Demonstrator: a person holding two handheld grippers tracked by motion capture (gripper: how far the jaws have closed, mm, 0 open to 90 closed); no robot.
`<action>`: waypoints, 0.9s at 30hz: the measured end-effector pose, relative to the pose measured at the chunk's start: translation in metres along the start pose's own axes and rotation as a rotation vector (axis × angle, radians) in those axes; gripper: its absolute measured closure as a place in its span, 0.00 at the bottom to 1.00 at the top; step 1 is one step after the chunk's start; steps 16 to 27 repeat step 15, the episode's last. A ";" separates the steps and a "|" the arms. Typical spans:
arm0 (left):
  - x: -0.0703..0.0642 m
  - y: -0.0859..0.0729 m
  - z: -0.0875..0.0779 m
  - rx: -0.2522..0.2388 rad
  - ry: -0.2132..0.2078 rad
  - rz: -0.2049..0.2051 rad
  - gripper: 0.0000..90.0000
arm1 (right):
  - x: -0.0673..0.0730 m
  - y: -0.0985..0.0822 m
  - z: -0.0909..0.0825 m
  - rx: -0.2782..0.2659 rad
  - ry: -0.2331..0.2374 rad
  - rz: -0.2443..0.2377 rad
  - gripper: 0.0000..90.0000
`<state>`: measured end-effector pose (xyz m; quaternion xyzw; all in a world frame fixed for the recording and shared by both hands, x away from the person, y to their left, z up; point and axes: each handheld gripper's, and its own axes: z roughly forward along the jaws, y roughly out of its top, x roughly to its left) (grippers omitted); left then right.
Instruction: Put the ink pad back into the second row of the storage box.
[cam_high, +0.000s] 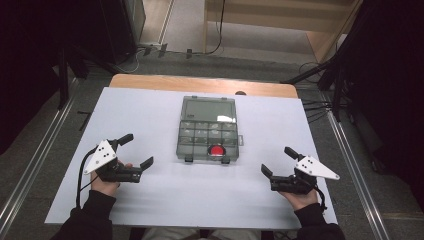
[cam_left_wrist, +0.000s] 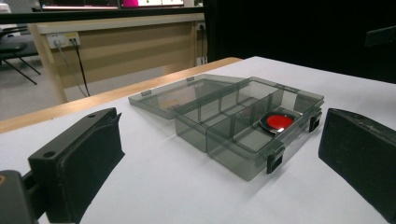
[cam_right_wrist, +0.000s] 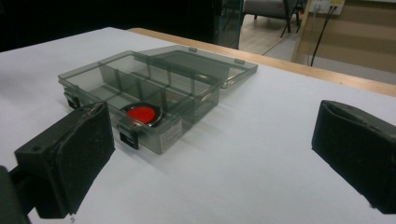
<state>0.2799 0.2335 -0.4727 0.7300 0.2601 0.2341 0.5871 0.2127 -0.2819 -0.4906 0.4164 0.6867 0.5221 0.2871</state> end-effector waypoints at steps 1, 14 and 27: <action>0.000 0.000 0.000 -0.002 -0.001 0.000 0.00 | -0.003 -0.006 -0.003 -0.027 -0.003 0.015 0.00; -0.001 0.000 0.001 0.000 -0.005 0.001 0.00 | -0.003 -0.014 -0.005 -0.051 -0.012 0.060 0.00; -0.001 0.000 0.001 0.000 -0.005 0.001 0.00 | -0.003 -0.014 -0.005 -0.051 -0.012 0.060 0.00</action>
